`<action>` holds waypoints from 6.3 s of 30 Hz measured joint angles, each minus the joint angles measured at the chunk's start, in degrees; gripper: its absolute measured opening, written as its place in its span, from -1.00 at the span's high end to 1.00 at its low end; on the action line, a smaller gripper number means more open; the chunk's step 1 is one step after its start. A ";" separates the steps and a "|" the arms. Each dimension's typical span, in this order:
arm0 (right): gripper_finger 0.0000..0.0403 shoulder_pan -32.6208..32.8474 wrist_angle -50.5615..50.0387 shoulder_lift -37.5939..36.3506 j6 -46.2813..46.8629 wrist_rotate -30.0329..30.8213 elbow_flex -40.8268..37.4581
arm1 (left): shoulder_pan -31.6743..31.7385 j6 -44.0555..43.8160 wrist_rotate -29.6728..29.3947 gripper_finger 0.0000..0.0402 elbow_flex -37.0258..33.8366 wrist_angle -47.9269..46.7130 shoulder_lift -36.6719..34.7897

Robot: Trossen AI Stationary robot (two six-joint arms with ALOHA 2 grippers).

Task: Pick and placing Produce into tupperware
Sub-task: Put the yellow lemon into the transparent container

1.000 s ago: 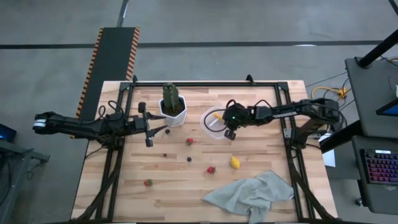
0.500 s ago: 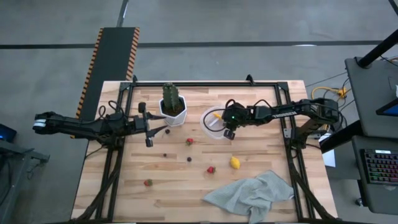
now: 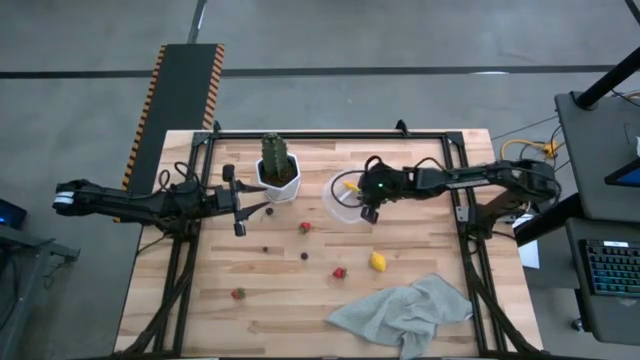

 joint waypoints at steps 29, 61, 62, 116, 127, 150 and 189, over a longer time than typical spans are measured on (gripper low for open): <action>0.18 55.41 -52.64 -4.00 37.04 32.93 25.50 | 0.02 -0.02 0.00 0.25 -0.09 1.45 0.22; -0.60 42.76 -59.39 11.15 74.30 20.98 28.67 | 0.02 0.15 0.00 0.25 0.28 1.59 0.09; -0.60 42.47 -58.84 11.38 75.59 19.37 28.67 | 0.02 0.15 0.00 0.25 0.27 1.57 0.11; -0.52 37.41 -48.71 30.13 82.11 10.52 29.58 | 0.01 0.15 0.24 0.25 -0.04 1.14 0.48; -0.30 37.25 -48.28 30.10 82.12 10.00 29.60 | 0.02 0.17 0.24 0.25 -0.07 1.03 0.48; 0.04 37.18 -48.74 30.13 79.95 8.12 29.56 | 0.00 0.19 0.24 0.25 -0.09 0.83 0.48; 0.04 33.57 -49.55 19.89 68.72 19.23 31.19 | 0.00 0.17 0.24 0.25 -0.09 0.93 0.48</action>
